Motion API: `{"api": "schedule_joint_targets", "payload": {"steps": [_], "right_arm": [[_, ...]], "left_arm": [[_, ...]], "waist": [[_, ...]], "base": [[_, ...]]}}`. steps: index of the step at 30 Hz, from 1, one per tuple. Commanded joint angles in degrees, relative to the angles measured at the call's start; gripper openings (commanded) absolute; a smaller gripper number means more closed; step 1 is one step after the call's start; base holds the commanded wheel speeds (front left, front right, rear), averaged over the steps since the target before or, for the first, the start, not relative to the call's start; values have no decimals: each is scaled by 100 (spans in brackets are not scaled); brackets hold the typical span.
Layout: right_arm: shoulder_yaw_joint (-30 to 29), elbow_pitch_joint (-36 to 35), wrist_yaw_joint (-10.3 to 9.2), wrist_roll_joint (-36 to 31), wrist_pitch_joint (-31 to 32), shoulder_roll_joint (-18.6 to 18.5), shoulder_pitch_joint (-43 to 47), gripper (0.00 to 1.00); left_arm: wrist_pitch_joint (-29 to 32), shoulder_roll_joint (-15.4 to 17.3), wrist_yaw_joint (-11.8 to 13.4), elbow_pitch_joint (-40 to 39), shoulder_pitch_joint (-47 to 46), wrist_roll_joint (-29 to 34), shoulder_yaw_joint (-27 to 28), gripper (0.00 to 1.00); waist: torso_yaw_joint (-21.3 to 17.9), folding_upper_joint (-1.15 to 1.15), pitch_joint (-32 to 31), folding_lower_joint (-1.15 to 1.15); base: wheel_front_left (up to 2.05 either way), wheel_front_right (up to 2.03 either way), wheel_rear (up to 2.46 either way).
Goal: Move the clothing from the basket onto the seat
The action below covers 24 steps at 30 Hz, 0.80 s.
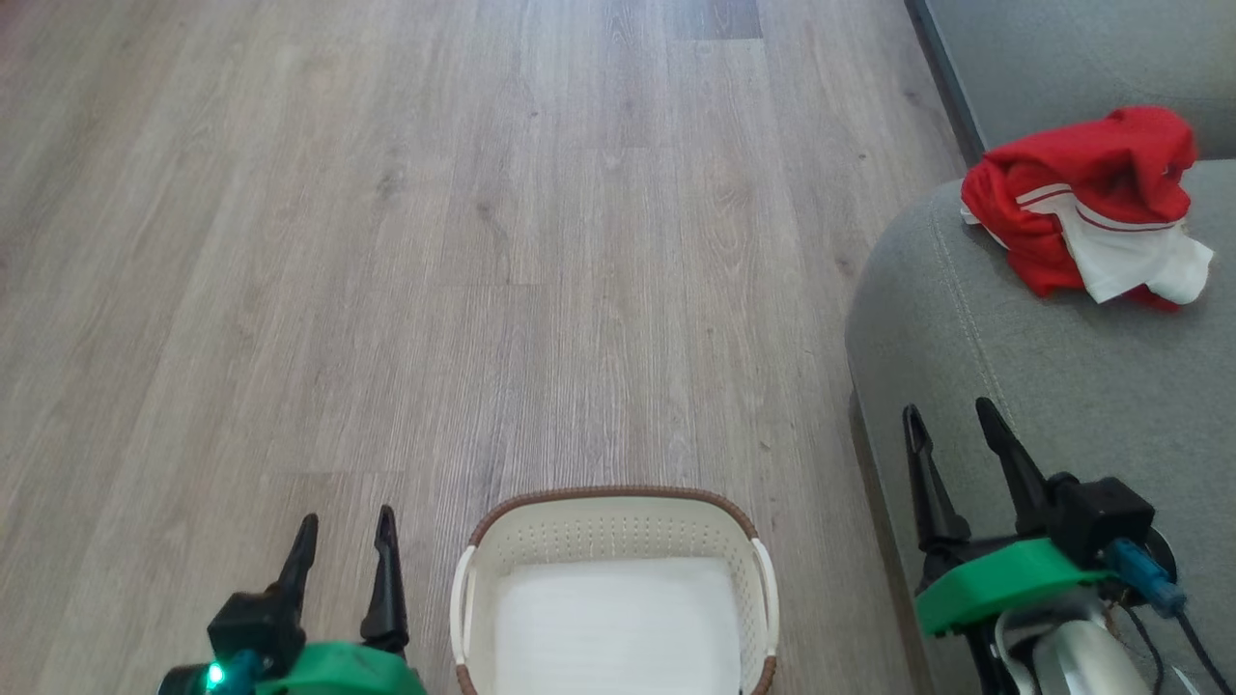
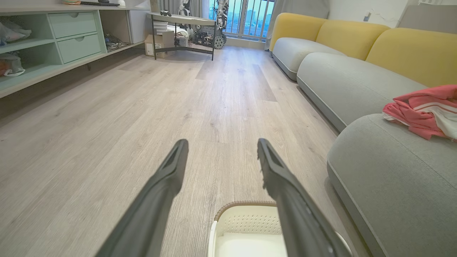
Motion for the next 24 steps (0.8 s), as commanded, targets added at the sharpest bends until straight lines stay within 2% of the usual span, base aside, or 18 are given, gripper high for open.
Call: {"api": "schedule_joint_targets", "payload": {"steps": [1, 24], "right_arm": [[118, -178, -2, 47, -38, 29, -114, 100], [94, 141, -2, 163, -38, 29, -166, 100]], "left_arm": [[-72, -15, -12, -162, -256, 53, 266, 100], [-72, -130, -117, -67, -307, 328, 429, 100]], "waist": [[5, 0, 3, 1], [25, 0, 55, 1]], "base": [[0, 0, 0], [0, 0, 0]]}}
